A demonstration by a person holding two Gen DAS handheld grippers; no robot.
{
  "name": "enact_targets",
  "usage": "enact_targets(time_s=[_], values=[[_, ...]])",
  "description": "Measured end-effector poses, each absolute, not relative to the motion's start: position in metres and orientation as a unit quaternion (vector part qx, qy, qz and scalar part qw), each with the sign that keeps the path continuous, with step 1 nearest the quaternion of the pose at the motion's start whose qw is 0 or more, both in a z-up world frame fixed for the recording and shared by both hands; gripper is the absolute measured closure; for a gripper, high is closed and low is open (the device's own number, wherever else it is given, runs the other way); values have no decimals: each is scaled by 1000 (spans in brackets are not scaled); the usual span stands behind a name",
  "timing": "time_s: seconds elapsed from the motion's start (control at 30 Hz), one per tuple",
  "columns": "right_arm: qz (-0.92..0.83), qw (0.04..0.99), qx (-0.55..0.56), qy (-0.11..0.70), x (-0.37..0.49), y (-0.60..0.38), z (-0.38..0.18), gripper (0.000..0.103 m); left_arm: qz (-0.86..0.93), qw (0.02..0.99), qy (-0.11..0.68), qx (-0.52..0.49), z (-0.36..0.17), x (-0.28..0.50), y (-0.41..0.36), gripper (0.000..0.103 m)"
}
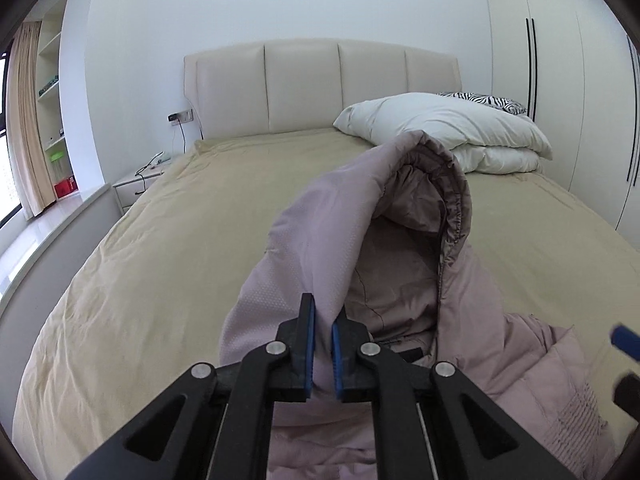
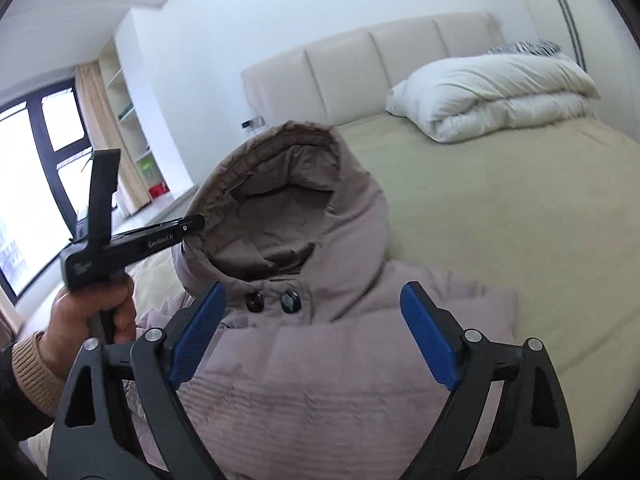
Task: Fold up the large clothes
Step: 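Hold the hood with both grippers and fold it down onto the hem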
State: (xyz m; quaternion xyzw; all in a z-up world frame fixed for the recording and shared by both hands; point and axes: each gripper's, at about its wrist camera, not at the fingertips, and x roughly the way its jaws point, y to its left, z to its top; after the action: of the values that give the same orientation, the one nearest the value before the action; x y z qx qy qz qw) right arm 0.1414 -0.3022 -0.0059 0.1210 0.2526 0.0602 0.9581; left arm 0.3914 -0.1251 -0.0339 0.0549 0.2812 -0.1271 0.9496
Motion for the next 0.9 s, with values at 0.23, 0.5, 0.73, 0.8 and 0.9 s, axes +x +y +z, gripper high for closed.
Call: enact_targets(time_s=[0.23,0.5,0.73,0.8,0.9], values=[[17,927,150,343,297,-297,-15,14,-128,952,277,12,-34,381,-106,95],[-34,879,222,421,397,-318,-58,76,-123,956,266,18,-41,371,-107,95],[-28,912,212,351,334,-344,-21,93,-118,956,269,-23,-37,358,-85,95],[-20,927,191,321,299,-342,-2,93,-119,956,265,-37,-32,344,-77,95],[-4,948,154,279,235,-330,15,93,-122,954,268,-60,-31,315,-65,95]])
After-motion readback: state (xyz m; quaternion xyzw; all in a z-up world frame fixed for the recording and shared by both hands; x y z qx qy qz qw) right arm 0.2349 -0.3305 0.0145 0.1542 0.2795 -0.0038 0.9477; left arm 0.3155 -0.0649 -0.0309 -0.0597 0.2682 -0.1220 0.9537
